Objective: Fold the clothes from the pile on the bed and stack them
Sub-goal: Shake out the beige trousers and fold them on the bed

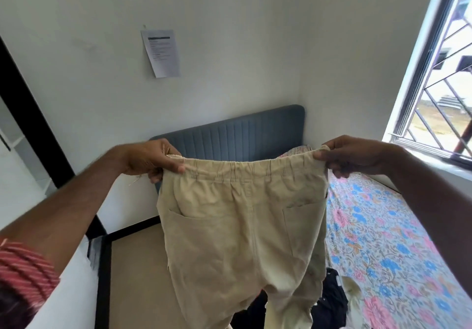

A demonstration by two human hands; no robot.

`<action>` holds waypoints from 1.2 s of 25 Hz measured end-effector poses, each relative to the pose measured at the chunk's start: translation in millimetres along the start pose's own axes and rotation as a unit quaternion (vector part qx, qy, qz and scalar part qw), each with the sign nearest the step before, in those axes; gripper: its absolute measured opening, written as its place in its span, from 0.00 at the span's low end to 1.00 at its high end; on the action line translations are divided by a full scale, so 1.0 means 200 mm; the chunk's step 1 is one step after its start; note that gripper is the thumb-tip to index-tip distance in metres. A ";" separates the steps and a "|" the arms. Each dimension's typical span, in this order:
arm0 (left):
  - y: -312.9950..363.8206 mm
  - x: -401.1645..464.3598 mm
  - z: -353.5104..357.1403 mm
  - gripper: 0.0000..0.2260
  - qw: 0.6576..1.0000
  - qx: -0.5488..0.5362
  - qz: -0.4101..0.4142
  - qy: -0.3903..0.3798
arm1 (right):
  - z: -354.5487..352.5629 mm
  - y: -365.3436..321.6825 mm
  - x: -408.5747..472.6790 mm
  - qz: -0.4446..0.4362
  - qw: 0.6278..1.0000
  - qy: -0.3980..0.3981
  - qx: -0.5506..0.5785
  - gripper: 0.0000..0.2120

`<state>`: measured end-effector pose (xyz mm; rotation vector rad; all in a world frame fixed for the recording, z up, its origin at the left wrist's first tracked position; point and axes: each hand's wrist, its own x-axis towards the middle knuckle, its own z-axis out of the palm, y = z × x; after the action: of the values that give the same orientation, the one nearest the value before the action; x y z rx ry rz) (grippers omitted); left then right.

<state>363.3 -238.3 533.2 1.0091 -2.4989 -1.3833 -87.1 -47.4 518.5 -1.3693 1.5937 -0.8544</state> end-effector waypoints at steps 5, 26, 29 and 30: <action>-0.34 0.65 -0.15 0.12 0.962 0.107 -0.060 0.242 | 0.21 0.12 0.83 0.060 0.981 0.169 0.080 0.14; -0.63 0.53 0.96 0.23 0.854 0.367 0.149 0.337 | 0.28 0.59 0.29 0.119 0.882 0.369 0.268 0.13; -0.84 0.40 1.68 0.23 0.899 0.355 0.092 0.238 | 0.41 1.19 -0.11 0.183 0.867 0.382 0.264 0.13; -0.89 0.34 1.95 0.20 0.916 0.346 0.074 0.191 | 0.47 1.44 -0.28 0.223 0.860 0.387 0.247 0.14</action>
<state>245.5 -65.9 153.3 1.0193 -2.6939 -0.1877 -116.8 57.9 231.4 -0.2402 1.9611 -1.4857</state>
